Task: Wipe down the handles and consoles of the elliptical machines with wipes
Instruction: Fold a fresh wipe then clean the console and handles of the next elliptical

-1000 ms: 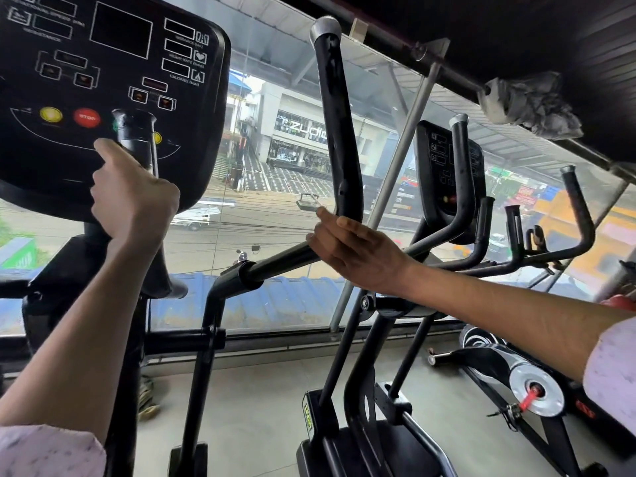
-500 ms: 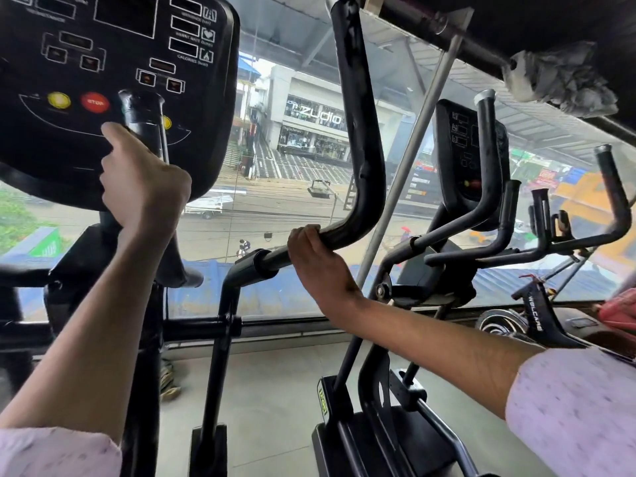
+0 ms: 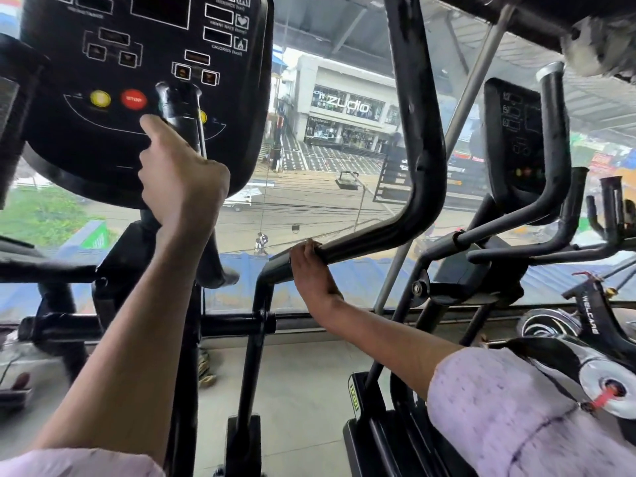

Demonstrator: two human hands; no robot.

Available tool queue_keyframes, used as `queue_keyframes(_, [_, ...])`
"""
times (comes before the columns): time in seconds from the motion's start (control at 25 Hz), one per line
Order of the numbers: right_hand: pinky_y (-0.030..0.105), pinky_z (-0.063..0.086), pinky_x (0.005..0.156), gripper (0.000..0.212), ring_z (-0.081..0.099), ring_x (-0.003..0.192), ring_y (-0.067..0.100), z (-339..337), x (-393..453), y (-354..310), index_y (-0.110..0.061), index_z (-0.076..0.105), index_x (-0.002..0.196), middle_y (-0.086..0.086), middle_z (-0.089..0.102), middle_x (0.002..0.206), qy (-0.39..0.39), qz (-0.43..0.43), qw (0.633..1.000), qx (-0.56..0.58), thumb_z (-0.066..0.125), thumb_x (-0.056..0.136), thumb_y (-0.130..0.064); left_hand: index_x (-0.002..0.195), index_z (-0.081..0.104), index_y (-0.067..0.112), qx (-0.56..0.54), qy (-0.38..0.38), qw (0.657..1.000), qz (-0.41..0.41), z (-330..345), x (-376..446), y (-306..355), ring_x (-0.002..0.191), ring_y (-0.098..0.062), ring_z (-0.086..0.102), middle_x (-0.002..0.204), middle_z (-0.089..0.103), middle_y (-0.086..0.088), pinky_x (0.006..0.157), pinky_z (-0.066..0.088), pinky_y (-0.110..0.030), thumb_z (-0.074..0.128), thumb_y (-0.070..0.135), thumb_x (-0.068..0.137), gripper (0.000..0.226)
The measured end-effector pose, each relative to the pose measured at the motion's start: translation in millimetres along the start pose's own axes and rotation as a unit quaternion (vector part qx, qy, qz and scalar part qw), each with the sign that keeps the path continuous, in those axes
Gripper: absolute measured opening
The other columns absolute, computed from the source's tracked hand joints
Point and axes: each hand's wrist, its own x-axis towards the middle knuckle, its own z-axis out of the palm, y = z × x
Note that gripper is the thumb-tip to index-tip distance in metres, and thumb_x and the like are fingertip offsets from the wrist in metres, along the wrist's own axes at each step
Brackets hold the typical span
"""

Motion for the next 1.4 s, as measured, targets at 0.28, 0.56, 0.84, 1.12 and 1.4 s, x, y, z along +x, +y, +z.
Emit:
queue_keyframes(0.28, [0.052,0.047,0.097,0.038,0.054,0.100,0.038,-0.4,-16.9,54.7,0.003,0.059,0.129,0.025,0.061,0.118,0.055,-0.134,0.989,0.042,0.057,0.093,-0.006,0.113,0.038,0.010,0.006,-0.007,1.000,-0.009,-5.5,-4.2,5.2,0.085,-0.028,0.045,0.095,0.047,-0.007,0.075,0.039,-0.040,0.051,-0.002,0.074,0.042])
queue_keyframes(0.56, [0.040,0.054,0.086,0.021,0.065,0.085,0.030,19.5,-82.1,55.7,-0.005,0.070,0.102,0.011,0.068,0.091,0.332,0.016,0.874,0.353,0.056,0.091,0.006,0.108,0.035,0.011,0.008,-0.006,1.000,-0.003,-4.2,-7.8,4.9,0.084,-0.028,0.046,0.095,0.048,-0.007,0.073,0.037,-0.040,0.050,-0.002,0.076,0.038])
queue_keyframes(0.84, [0.029,0.061,0.070,0.022,0.068,0.085,0.027,0.7,-79.7,8.2,0.010,0.066,0.113,0.017,0.071,0.097,-0.149,0.427,0.004,0.892,0.055,0.095,0.003,0.103,0.032,0.014,0.014,-0.004,1.000,0.000,-4.8,-7.6,6.6,0.080,-0.029,0.047,0.091,0.049,-0.005,0.070,0.038,-0.039,0.047,0.000,0.075,0.034])
queue_keyframes(1.12, [0.043,0.060,0.089,0.021,0.066,0.097,0.038,-5.5,-35.5,63.0,0.012,0.058,0.099,0.029,0.064,0.093,-0.164,0.415,-0.312,0.839,0.037,0.098,0.011,0.101,0.031,0.013,0.011,-0.001,1.000,0.007,-3.1,-7.2,5.2,0.079,-0.027,0.047,0.075,0.040,0.004,0.069,0.037,-0.038,0.047,-0.001,0.076,0.033])
queue_keyframes(1.4, [0.052,0.052,0.099,0.030,0.054,0.123,0.048,-4.6,-47.3,106.1,0.011,0.057,0.123,0.028,0.059,0.128,-0.150,0.377,-0.333,0.851,0.058,0.093,0.007,0.102,0.032,0.013,0.012,0.007,1.000,0.010,-3.7,-7.1,5.5,0.078,-0.028,0.047,0.075,0.040,0.004,0.069,0.036,-0.038,0.048,-0.001,0.076,0.033])
